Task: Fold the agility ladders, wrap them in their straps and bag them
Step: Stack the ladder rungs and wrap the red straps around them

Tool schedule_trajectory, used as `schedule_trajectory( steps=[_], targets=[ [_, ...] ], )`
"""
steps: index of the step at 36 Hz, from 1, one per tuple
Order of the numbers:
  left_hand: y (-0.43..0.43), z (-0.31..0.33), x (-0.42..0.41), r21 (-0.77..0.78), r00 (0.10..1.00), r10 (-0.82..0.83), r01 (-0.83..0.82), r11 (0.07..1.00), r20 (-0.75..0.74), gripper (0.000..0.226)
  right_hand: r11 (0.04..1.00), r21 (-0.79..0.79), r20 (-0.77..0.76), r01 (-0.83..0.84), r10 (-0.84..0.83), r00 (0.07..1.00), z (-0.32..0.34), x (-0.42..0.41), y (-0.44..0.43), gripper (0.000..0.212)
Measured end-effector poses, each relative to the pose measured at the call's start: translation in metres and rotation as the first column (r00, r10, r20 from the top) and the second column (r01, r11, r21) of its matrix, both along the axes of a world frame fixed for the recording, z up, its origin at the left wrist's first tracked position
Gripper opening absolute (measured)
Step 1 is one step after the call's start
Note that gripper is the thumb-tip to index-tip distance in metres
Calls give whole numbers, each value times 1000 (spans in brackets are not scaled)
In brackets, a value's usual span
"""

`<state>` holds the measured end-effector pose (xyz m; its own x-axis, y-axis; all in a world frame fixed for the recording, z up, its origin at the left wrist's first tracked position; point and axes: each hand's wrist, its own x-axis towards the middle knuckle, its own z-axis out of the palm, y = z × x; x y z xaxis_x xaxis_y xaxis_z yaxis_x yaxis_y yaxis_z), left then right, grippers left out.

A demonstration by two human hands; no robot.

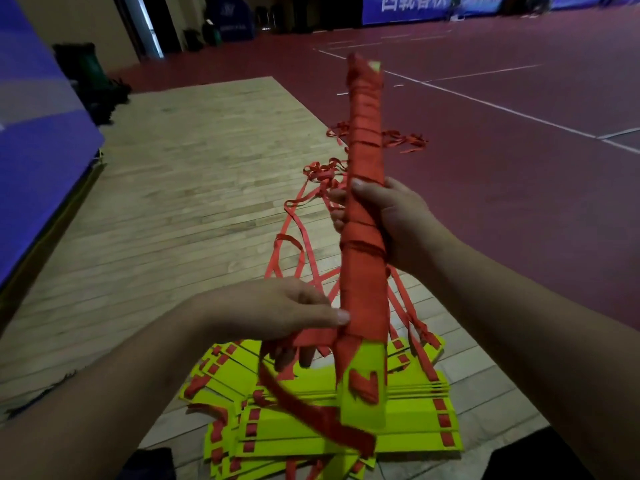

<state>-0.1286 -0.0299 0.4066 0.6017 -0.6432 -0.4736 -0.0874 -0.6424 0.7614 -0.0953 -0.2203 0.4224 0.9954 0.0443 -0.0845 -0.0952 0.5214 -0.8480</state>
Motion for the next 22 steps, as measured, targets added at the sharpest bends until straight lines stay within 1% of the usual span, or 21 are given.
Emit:
schedule_trajectory(
  steps=[1, 2, 3, 4, 5, 6, 7, 8, 10, 12, 13, 15, 17, 18, 20, 21, 22],
  targets=[
    [-5, 0, 0, 2, 1000, 28, -28, 1000, 8, 33, 995, -84, 14, 49, -48, 999, -3, 1, -2, 29],
    [-7, -4, -1, 27, 998, 46, -48, 998, 52, 35, 983, -155, 27, 93, -90, 996, -8, 4, -4, 30],
    [-11, -7, -2, 72, 991, 75, -83, 994, 110, 43, 966, -220, 37, 138, -134, 990, -10, 4, -2, 31],
    [-14, -11, -3, 110, 984, 86, -104, 989, 154, 55, 956, -241, 47, 168, -162, 986, -12, 4, 0, 32],
    [-18, -14, -6, 142, 972, 93, -125, 982, 214, 66, 951, -241, 38, 194, -191, 981, -13, 4, 3, 32],
    [-20, -19, -6, 164, 952, 93, -146, 976, 292, 70, 954, -212, 15, 212, -214, 977, -13, 6, 5, 31],
    [-22, -22, -7, 196, 923, 76, -160, 968, 376, 65, 962, -172, -24, 214, -221, 975, -12, 7, 8, 30],
    [-24, -22, -9, 217, 894, 63, -176, 960, 444, 56, 971, -131, -71, 199, -210, 975, -10, 7, 9, 32],
    [-26, -20, -11, 210, 851, 63, -200, 957, 521, 42, 988, -36, -148, 149, -153, 977, -6, 9, 10, 35],
    [-27, -13, -9, 128, 881, 122, -201, 971, 457, 34, 988, 100, -154, 116, -100, 983, -1, 7, 8, 25],
    [-26, -9, -8, 53, 914, 163, -196, 979, 371, 32, 981, 171, -131, 96, -74, 989, 1, 5, 5, 20],
    [-22, -1, -7, -150, 962, 248, -230, 962, 111, 37, 964, 264, -72, 6, 13, 997, 3, 3, -1, 15],
    [-16, 1, -7, -310, 946, 297, -323, 894, -129, 58, 956, 270, -26, -113, 124, 992, 3, 1, -4, 17],
    [-14, 0, -6, -355, 934, 293, -351, 867, -206, 67, 954, 251, -4, -166, 173, 985, 0, 2, -5, 20],
    [-14, -3, -8, -410, 923, 260, -362, 837, -283, 76, 945, 210, 25, -251, 252, 968, -5, 1, -3, 28],
    [-15, -3, -8, -425, 917, 249, -369, 826, -311, 77, 937, 205, 30, -282, 281, 959, -7, -1, 0, 35],
    [-17, -4, -8, -432, 913, 237, -371, 822, -333, 72, 934, 203, 28, -294, 295, 955, -9, -3, 4, 43]
  ],
)
